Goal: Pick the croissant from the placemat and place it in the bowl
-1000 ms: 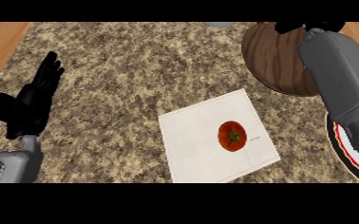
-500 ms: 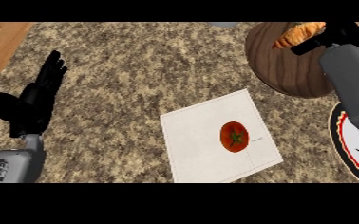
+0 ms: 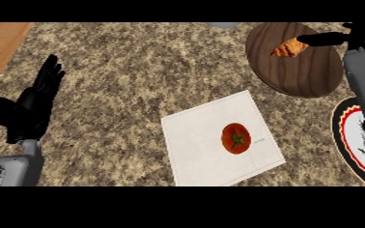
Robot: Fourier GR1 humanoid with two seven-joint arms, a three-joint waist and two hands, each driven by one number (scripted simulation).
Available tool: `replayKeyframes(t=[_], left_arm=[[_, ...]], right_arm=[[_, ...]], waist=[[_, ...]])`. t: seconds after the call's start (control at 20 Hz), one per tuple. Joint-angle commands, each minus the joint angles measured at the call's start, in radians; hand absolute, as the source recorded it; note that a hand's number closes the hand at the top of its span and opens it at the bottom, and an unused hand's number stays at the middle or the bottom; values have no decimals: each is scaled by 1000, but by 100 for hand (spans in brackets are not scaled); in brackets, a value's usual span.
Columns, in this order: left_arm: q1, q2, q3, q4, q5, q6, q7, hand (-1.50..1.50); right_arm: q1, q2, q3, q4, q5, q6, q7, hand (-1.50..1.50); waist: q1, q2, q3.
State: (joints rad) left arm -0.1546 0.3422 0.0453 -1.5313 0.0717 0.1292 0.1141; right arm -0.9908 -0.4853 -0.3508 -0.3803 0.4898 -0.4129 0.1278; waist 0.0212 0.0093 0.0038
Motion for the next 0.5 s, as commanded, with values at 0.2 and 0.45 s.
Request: replayKeyframes(t=[0.2,0.45], left_arm=[[8,9,13,-39,-2,5,54,0],[28,-24,-2,-43,-32,19,38,0]], right_arm=[[131,-35,-252,-151,-299,72,-240,-150],[315,-88,-270,-246,-373,230,-231,-150]], waist=[[-31,-13,-2],[-35,-14,-4]])
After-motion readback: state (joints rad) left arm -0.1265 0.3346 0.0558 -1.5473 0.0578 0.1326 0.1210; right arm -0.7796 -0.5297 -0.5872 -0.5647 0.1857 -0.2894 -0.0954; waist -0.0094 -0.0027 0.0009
